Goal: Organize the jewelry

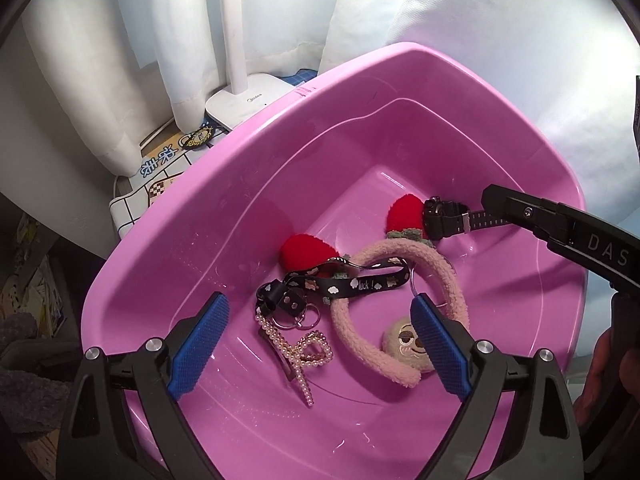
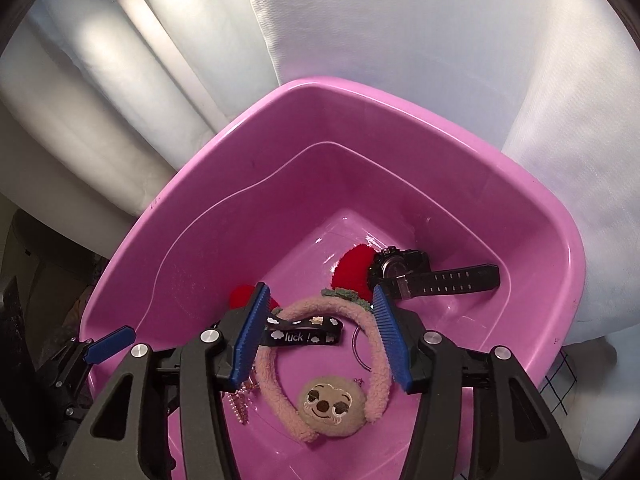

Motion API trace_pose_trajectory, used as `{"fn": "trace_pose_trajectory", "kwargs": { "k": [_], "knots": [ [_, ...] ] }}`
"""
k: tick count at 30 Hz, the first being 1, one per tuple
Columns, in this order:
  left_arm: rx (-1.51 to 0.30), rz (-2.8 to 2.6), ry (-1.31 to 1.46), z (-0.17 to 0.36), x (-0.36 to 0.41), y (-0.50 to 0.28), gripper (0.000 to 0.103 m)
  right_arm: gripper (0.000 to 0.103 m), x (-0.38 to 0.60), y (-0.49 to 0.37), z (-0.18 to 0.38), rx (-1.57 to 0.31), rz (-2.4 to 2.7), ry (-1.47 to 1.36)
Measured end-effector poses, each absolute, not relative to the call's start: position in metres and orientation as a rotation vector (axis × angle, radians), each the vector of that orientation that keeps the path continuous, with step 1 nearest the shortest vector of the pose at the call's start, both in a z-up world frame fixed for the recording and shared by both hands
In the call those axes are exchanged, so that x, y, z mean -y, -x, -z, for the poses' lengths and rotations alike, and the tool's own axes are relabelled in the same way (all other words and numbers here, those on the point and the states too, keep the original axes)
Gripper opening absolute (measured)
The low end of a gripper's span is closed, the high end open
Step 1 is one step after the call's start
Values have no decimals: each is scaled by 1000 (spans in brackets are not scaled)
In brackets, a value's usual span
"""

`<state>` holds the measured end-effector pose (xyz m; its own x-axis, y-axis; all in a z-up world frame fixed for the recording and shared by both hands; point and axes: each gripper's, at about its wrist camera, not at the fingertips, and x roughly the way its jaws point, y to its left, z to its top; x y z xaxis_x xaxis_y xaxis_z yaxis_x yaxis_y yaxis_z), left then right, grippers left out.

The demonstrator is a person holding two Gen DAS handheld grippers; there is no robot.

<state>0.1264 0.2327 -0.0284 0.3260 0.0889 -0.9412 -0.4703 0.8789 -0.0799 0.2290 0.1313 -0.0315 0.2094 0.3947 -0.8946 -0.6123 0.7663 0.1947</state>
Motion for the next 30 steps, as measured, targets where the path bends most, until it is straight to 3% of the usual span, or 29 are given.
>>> {"fn": "trace_pose_trajectory", "kwargs": {
  "k": [7,30],
  "knots": [
    [-1199,-425,344,28,-232,-122,95,72,-129,-227,32,-1165,-692,221],
    [-1166,-466,283,17,-228,-115,95,74,-117,-210,23,-1139,-648,251]
  ]
}}
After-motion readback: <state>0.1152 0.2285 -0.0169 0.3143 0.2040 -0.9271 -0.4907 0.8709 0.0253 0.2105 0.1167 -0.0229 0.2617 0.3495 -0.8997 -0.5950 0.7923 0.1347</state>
